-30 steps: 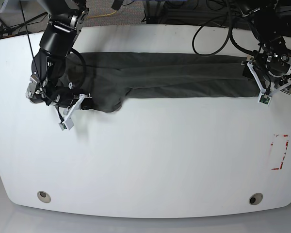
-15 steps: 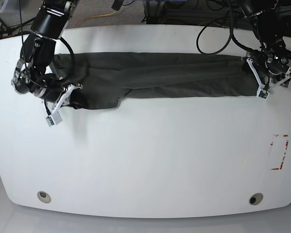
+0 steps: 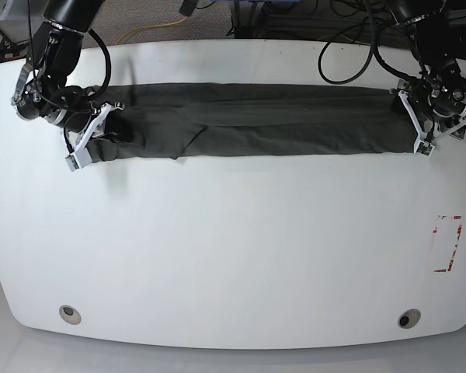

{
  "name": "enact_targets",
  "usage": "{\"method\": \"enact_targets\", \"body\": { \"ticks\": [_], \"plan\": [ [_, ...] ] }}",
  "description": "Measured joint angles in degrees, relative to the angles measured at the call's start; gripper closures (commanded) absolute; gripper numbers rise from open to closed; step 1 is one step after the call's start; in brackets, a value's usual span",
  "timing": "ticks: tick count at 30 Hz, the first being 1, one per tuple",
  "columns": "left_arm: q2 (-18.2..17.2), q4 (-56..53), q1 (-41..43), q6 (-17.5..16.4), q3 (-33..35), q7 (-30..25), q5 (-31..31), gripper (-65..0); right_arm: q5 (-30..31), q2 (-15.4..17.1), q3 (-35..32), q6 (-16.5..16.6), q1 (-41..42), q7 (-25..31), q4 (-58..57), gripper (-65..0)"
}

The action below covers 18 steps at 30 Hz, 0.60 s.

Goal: Fold the T-shirt properly
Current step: 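Regrasp the folded strip end with the right gripper and straighten it, then hold the folded strip ends with both grippers and pull it taut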

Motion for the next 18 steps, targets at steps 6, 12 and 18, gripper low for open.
{"method": "enact_targets", "body": {
  "ticks": [6,12,18],
  "plan": [
    [-0.6,0.0,0.0,0.0,0.1,0.0,-0.1,-51.7,-0.8,3.2,2.6,0.0,-0.9,0.7,-4.2,-27.4],
    [-1.0,0.0,-0.4,0.0,0.1,0.0,0.2,-51.7,0.1,6.9,2.6,0.0,-2.5,3.5,-6.5,-40.0],
    [-0.5,0.2,-1.0,0.0,-0.2,0.6,-5.0,-51.7,4.2,6.4,2.6,-0.2,-5.0,2.8,-0.9,-40.0]
  ]
}}
